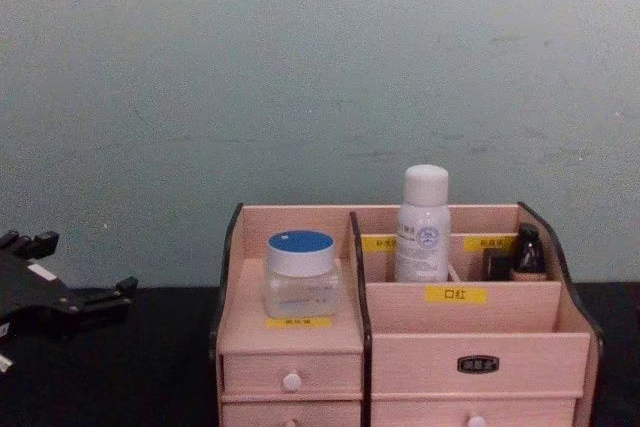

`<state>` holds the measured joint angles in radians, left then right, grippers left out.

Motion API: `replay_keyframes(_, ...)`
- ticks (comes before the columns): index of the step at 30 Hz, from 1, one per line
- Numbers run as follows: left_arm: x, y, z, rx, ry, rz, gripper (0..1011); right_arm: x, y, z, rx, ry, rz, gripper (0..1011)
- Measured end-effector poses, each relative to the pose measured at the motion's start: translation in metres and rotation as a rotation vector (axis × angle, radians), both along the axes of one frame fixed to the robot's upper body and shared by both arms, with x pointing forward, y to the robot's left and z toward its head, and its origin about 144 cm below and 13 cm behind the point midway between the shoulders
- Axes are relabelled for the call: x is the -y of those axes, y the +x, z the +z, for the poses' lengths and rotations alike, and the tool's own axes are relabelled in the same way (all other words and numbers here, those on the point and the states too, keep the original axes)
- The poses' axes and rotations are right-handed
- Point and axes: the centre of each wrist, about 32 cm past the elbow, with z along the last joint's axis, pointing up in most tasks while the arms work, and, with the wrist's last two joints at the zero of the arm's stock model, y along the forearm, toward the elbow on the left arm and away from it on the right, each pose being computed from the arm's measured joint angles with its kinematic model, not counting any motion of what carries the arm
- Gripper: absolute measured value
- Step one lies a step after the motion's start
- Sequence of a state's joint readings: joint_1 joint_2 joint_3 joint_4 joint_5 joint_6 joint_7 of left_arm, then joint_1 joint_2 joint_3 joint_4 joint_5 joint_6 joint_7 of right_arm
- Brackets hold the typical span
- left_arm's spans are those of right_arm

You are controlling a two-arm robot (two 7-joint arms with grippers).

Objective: Pick up the facial cleanser and watermelon frost from the table and place them into the tiered storage box.

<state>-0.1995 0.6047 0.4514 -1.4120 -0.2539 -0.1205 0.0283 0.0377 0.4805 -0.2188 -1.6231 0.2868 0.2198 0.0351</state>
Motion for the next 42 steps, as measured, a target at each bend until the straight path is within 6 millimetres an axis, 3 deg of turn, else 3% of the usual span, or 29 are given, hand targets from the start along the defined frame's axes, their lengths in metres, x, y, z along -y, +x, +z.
replay_keyframes(42, 0.0, 0.0, 0.0, 0.0, 0.0, 0.0, 1001, 0.0002, -0.0005, 0.0001, 0.004, 0.001, 0.0, 1000)
